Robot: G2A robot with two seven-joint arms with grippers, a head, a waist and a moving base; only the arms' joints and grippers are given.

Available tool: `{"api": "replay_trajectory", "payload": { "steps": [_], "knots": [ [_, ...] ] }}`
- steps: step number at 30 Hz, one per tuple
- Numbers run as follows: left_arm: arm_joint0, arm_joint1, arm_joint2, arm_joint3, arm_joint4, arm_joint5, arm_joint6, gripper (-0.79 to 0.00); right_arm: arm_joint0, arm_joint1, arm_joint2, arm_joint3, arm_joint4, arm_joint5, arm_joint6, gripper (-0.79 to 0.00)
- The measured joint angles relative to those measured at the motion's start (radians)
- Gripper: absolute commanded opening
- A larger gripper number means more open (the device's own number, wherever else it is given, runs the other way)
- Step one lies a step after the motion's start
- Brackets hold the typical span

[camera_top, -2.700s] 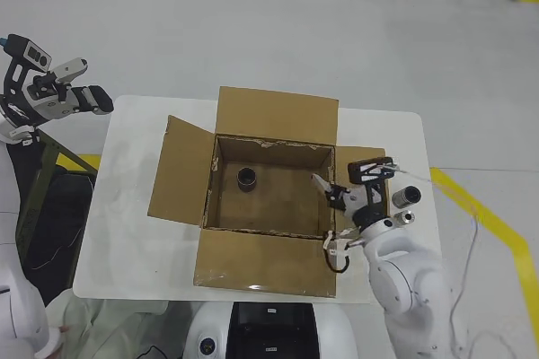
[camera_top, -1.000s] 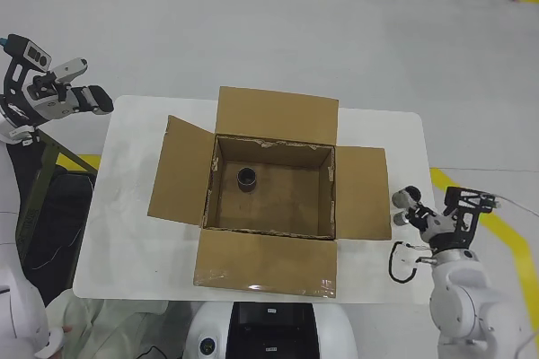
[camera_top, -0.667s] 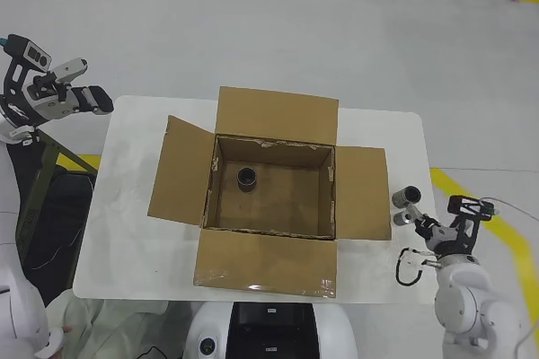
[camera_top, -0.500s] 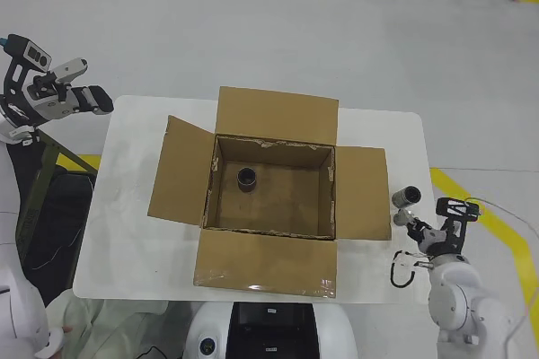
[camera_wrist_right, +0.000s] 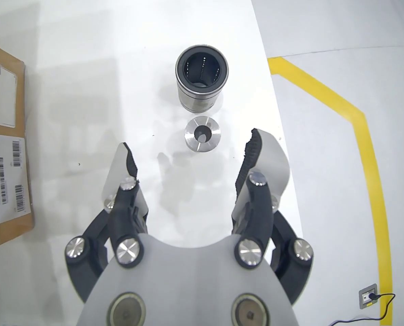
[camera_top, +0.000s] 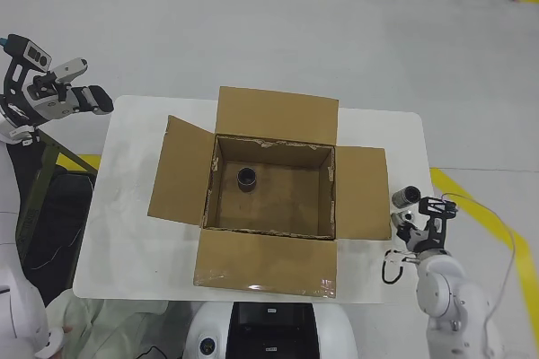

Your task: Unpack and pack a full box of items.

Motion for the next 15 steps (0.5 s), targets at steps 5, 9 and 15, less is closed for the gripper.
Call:
{"api": "replay_trajectory", "payload": {
  "steps": [5,9,15],
  "knots": [
    [0.0,0.0,0.0,0.0,0.0,0.0,0.0,0.0,0.047,0.002,-0.004,0.057,-0.001,0.006,0.013,-0.222],
    [0.0,0.0,0.0,0.0,0.0,0.0,0.0,0.0,0.072,0.003,-0.004,0.093,0.0,0.007,0.016,-0.296],
    [0.0,0.0,0.0,0.0,0.0,0.0,0.0,0.0,0.096,0.005,-0.008,0.126,0.008,0.01,0.018,-0.351]
  ]
}}
